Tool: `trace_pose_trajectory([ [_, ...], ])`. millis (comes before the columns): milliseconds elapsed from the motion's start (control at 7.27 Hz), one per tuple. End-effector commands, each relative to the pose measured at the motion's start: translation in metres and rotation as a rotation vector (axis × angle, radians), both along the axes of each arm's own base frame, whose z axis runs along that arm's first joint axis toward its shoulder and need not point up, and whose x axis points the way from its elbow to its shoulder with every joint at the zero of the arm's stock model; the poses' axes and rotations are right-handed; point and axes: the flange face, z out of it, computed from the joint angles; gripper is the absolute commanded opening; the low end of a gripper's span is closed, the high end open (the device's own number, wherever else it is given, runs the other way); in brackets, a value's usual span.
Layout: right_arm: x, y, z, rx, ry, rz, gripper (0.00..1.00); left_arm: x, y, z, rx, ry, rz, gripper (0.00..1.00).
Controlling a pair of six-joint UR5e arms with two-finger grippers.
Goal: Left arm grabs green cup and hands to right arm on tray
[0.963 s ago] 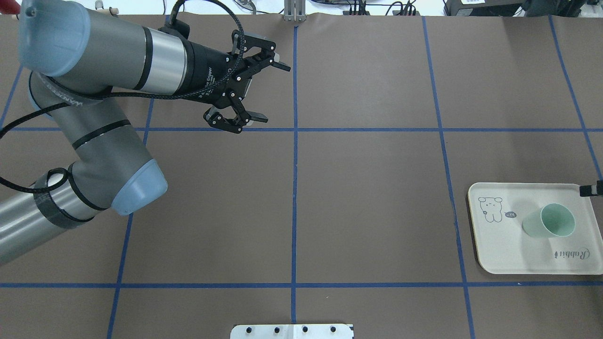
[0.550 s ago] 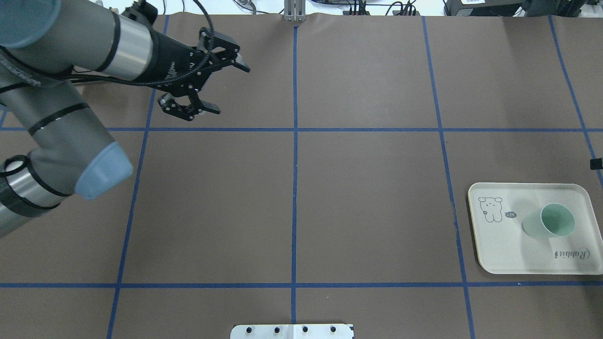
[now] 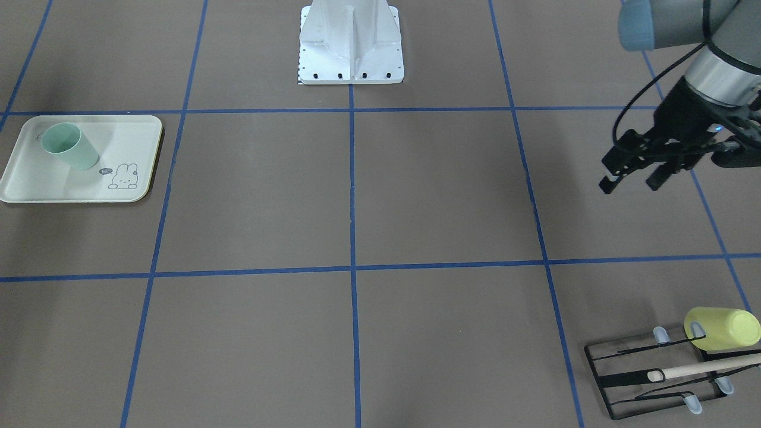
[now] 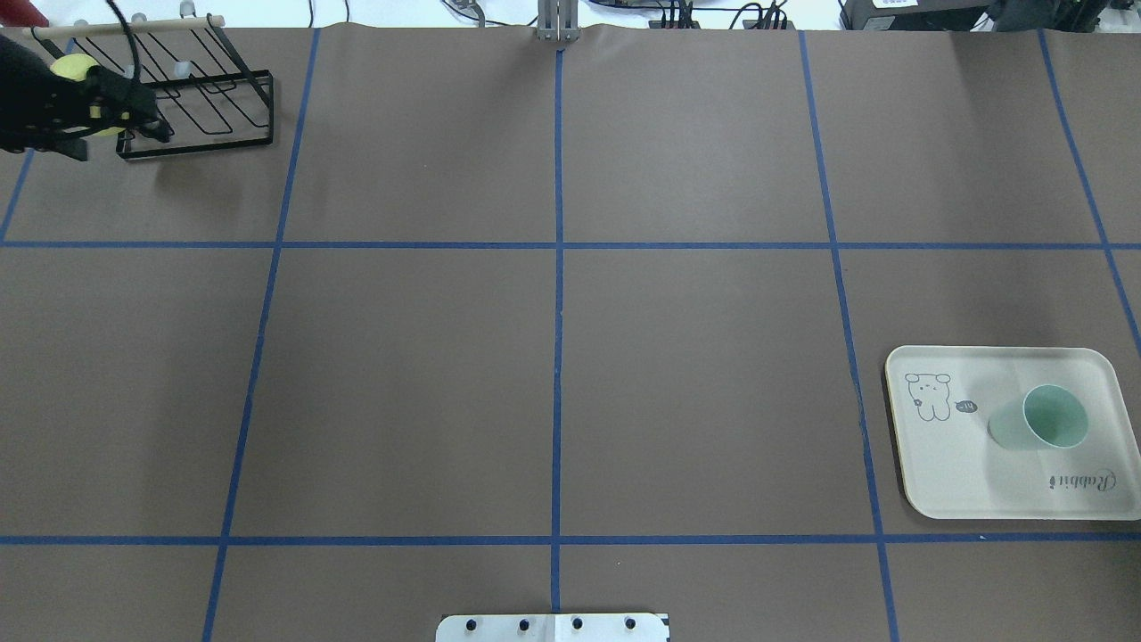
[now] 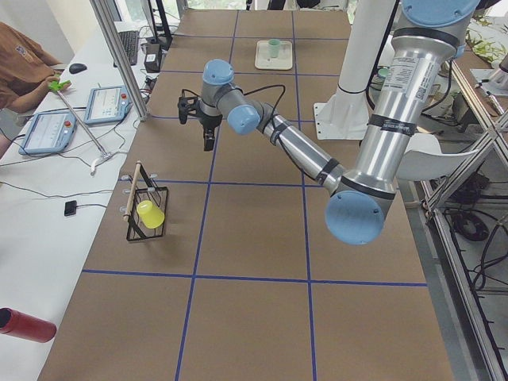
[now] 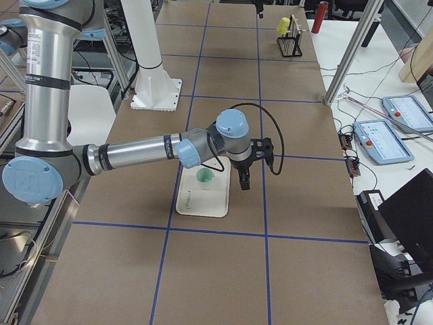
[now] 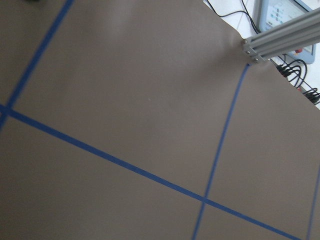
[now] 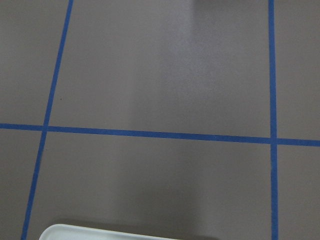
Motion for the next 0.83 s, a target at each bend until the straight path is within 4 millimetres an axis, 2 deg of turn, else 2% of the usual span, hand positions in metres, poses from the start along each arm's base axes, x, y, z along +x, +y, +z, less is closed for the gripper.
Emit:
trace_pose_trajectory([
  [0, 0.012, -0.002, 0.007, -0.005, 0.035, -0.039, 1.0, -0.081, 0.025, 0.094, 0.132, -0.186, 0.17, 1.0],
  [138, 0.016, -0.001, 0.012, -0.015, 0.046, -0.053, 1.0, -0.112, 0.045, 0.134, 0.173, -0.243, 0.248, 1.0],
  [275, 0.024, -0.001, 0.015, -0.022, 0.058, -0.072, 1.0, -0.135, 0.06, 0.158, 0.192, -0.265, 0.294, 1.0],
  [412, 0.028, -0.004, 0.015, -0.026, 0.067, -0.091, 1.0, -0.14, 0.074, 0.174, 0.144, -0.255, 0.305, 1.0],
  [550, 0.031, -0.003, 0.018, -0.041, 0.071, -0.102, 1.0, -0.142, 0.079, 0.187, 0.117, -0.184, 0.326, 1.0],
  [688, 0.031, -0.003, 0.019, -0.04, 0.073, -0.105, 1.0, -0.157, 0.082, 0.197, 0.096, -0.102, 0.314, 1.0],
])
